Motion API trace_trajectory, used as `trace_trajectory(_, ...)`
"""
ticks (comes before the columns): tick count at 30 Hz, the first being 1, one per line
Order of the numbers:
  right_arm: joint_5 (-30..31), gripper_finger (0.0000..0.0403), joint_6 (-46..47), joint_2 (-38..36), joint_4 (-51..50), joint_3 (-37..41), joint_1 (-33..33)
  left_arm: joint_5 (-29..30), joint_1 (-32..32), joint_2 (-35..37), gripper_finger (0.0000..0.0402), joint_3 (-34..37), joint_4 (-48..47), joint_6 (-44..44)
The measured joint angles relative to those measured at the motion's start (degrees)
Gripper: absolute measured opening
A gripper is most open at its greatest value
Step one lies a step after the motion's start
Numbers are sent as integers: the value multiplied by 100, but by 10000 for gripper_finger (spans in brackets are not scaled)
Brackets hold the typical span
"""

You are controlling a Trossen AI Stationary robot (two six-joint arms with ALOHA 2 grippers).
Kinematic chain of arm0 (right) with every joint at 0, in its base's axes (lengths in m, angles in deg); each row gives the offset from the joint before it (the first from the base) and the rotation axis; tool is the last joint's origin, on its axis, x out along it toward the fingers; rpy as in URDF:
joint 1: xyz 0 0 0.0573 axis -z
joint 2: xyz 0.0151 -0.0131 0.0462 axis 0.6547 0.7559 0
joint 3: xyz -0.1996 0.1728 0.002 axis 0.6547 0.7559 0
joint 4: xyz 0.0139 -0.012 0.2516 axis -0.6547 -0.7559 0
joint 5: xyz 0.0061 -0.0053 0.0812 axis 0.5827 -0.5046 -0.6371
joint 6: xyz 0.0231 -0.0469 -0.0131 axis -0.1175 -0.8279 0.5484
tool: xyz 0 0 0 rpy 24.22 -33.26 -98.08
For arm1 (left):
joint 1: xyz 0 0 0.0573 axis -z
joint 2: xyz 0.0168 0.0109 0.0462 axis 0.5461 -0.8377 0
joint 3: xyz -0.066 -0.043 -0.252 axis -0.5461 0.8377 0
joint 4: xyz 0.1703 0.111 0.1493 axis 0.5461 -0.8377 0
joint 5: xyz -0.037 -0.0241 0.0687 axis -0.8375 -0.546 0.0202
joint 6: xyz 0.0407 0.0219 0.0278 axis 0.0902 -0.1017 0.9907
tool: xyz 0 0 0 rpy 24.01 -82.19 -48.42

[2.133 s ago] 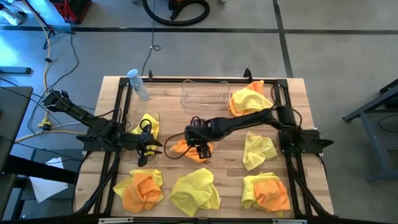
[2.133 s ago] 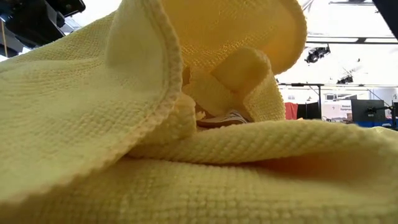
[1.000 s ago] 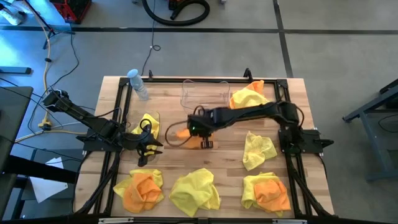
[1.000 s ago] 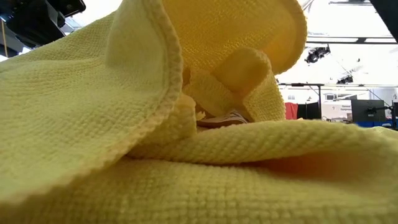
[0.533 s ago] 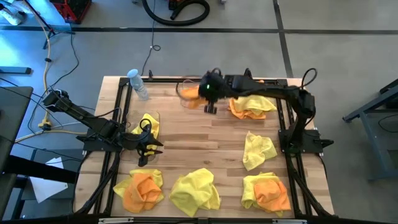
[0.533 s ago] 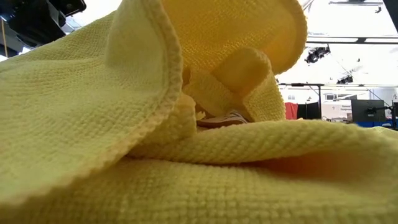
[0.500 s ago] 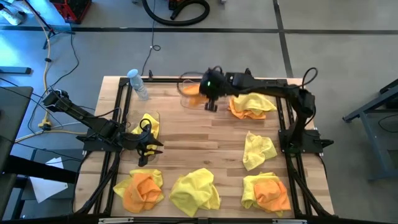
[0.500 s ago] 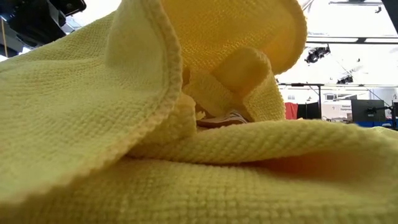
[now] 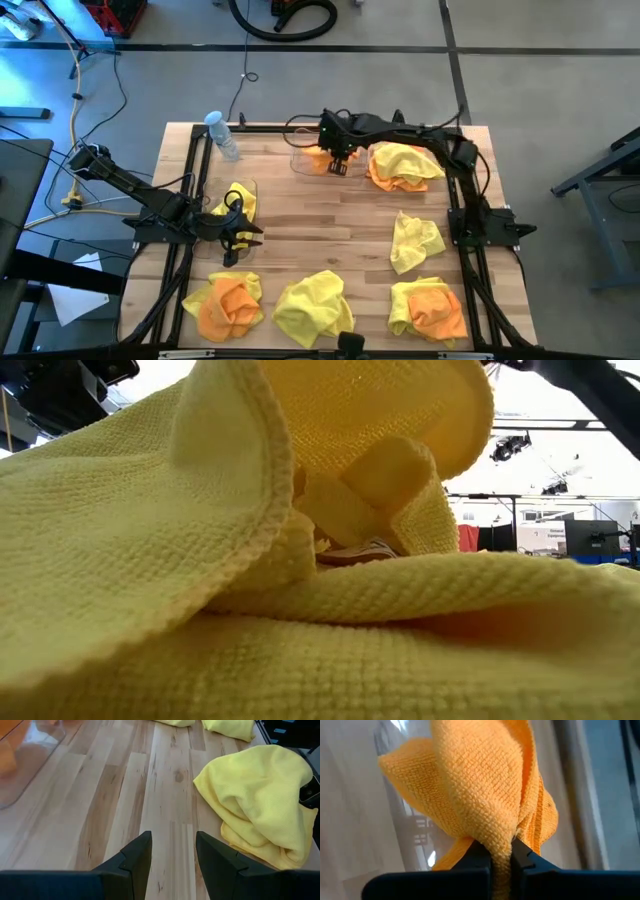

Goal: Sort microfiber towel by color & place in baskets
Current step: Put the orange microfiber towel into the top transparent bin

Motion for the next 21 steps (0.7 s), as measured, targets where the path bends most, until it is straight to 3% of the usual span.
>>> trace_trajectory(6,-146,34,114,381,-45,0,-2,11,0,0,140,0,0,0)
trace_trajectory(15,-149,123,313,390,-84,-14,-2,15,-1,0,140,-1,0,-2)
trace_trajectory(21,-148,174,527,303,-729,-469,-2,13,-2,2,140,-1,1,-10)
